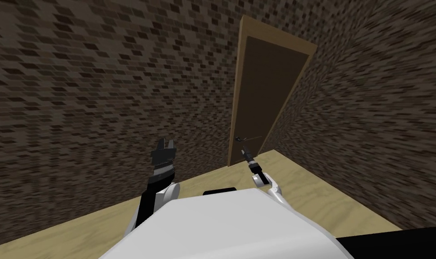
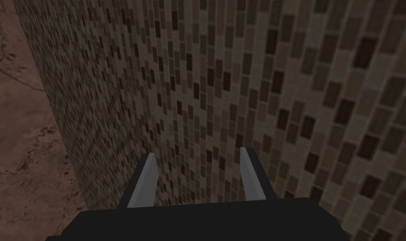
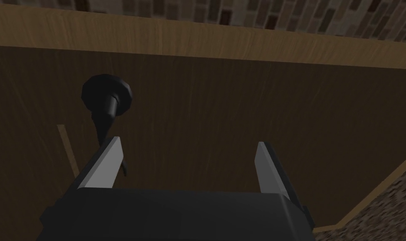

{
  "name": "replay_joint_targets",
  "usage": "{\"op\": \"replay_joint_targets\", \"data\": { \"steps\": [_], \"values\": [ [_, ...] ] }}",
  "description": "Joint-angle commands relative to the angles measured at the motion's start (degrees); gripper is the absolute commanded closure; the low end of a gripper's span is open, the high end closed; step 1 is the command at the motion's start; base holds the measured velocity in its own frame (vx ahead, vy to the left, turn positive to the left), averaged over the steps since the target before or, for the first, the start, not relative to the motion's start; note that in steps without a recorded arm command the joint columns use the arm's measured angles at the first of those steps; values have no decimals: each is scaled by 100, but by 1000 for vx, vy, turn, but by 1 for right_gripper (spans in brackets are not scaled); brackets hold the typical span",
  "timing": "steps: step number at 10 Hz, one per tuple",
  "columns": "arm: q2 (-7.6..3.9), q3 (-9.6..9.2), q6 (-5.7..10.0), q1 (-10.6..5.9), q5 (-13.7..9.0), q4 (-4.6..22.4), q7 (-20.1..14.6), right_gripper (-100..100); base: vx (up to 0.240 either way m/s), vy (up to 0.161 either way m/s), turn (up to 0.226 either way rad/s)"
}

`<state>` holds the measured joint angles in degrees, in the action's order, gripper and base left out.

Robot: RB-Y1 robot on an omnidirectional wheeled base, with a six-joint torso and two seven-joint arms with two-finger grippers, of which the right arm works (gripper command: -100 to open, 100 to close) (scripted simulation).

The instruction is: Pull the door open

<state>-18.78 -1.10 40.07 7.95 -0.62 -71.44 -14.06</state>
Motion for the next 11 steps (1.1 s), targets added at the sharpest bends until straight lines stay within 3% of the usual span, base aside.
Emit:
{"op": "replay_joint_targets", "data": {
  "steps": [1,7,8,11],
  "values": [
    [-104,-19,58,-63,-32,286,-59,-100,73,-132,144],
    [-418,-73,280,-403,-129,1506,-227,-100,29,-121,146],
    [-418,-73,280,-403,-129,1506,-227,-100,9,-93,55],
    [-536,-94,364,-530,-166,1947,-290,-100,14,-74,97]
  ]
}}
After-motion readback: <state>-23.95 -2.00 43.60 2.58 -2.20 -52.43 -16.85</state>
